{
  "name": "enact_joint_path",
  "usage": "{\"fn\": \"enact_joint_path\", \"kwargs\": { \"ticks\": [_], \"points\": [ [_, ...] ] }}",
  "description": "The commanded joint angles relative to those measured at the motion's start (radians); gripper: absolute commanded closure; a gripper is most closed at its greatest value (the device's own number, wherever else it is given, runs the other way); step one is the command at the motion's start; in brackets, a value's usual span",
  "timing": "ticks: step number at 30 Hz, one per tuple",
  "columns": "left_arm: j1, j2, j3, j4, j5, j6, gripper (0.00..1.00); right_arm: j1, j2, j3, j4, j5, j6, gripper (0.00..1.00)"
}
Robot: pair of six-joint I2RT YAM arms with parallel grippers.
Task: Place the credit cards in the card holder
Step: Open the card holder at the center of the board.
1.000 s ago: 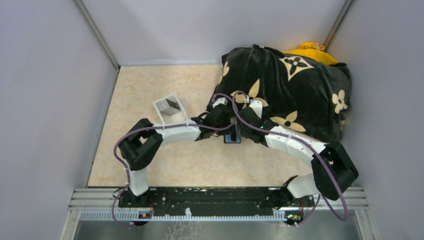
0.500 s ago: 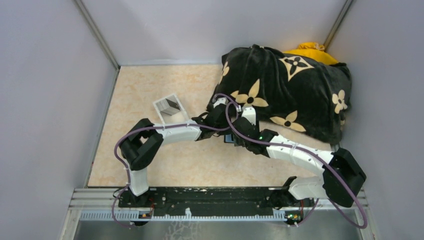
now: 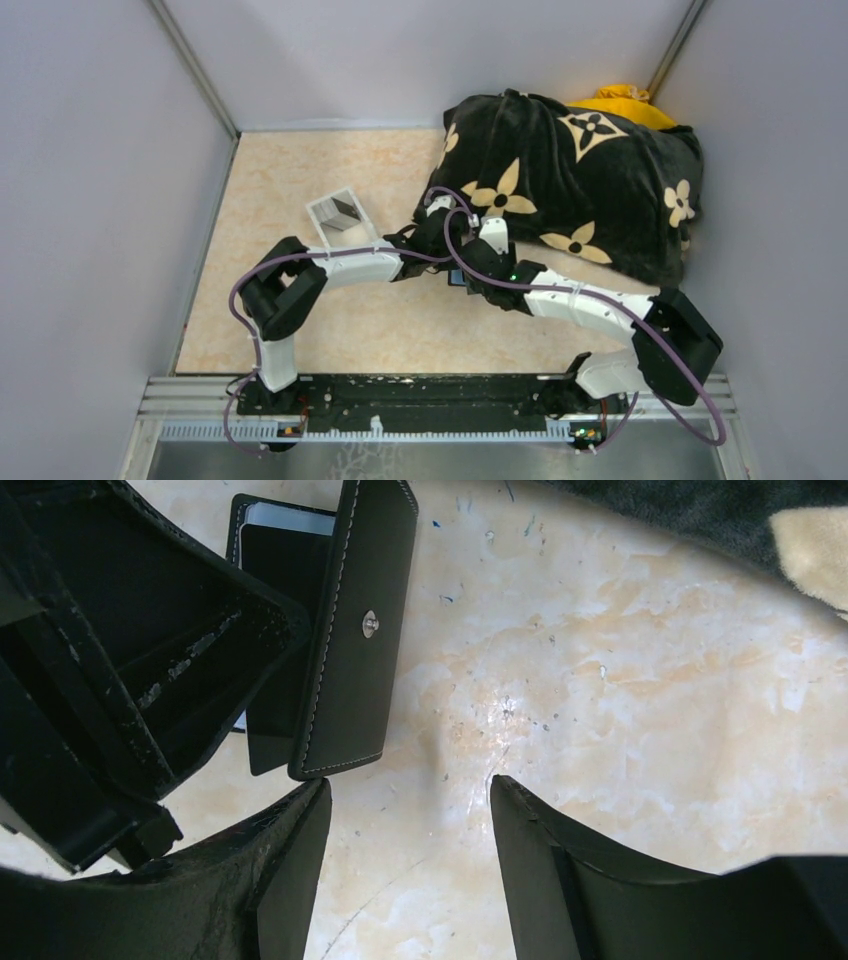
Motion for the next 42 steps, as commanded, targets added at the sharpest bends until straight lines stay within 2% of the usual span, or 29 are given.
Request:
{"fn": "enact_joint_path", "kwargs": {
  "ticks": [1, 6, 32, 42],
  "points": [
    [-0.009, 0.024, 0.014, -0.018, 0.012, 0.005, 1.00, 0.013, 0.047, 0.017, 0.073, 0.017, -0.004, 0.39],
    [-0.009, 0.020, 0.013, -0.020, 0.012, 0.006, 1.00, 0.014, 0.096, 0.027, 0.105, 0.016, -0.006, 0.39],
    [-0.008, 0.050, 0.014, -0.002, 0.036, 0.000, 1.00, 0.105, 0.076, 0.111, 0.067, 0.032, 0.030, 0.39],
    [-0.006, 0.037, 0.000, 0.000, 0.043, -0.003, 1.00, 0.102, 0.151, 0.100, 0.103, 0.165, 0.053, 0.39]
  ]
}}
